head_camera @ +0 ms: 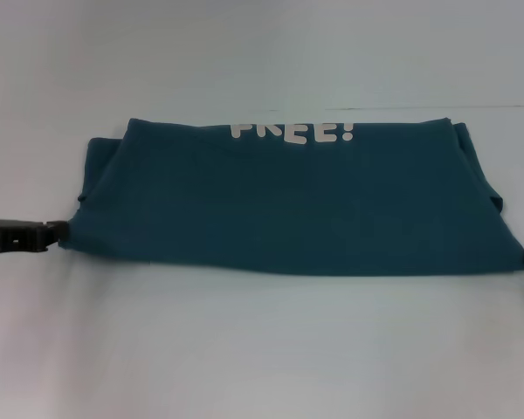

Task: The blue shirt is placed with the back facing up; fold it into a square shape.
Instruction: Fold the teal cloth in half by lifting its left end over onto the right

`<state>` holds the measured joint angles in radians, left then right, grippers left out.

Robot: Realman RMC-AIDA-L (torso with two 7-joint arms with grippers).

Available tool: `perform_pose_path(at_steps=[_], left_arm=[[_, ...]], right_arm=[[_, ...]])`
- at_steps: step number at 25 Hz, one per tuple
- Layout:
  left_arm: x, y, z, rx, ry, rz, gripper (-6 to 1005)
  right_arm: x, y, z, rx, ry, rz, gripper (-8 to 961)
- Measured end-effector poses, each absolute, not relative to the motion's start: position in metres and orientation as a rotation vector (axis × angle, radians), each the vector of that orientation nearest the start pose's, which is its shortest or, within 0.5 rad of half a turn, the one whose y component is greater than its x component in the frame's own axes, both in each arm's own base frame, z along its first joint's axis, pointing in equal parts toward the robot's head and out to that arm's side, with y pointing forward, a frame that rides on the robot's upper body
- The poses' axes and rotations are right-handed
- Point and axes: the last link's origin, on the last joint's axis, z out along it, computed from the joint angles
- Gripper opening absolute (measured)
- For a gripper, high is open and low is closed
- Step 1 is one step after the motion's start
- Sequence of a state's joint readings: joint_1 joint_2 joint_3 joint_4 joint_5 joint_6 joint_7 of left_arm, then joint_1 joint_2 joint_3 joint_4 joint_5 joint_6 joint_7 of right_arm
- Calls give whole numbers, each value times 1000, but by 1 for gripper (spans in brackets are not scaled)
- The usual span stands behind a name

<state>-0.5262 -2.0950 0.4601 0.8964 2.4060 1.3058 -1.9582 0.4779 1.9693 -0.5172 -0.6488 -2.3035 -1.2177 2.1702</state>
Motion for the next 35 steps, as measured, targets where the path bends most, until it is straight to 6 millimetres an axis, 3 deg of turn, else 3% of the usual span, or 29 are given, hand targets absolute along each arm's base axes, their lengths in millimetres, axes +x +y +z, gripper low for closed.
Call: perform_pose_path(at_steps=[12,26,29,33,35], left_arm=[[-340,339,51,-2171,-1323,-310,83],[-337,335,49,-2192,-1344,-333,98],[-335,333,48,-2207,-1356,-344,102],[-336,334,51,-2170,-1398,-365,106],[-337,334,52,-2145,-1426,-382,187]], right_arm=[[379,332,67,-1927,1662,421,-2],[375,331,70,-1947,1614,508,-2],[368,332,74,-1971,1584,561,49],[366,335,84,-1950,1541,620,239],[362,336,88,-1956,1505,668,327]])
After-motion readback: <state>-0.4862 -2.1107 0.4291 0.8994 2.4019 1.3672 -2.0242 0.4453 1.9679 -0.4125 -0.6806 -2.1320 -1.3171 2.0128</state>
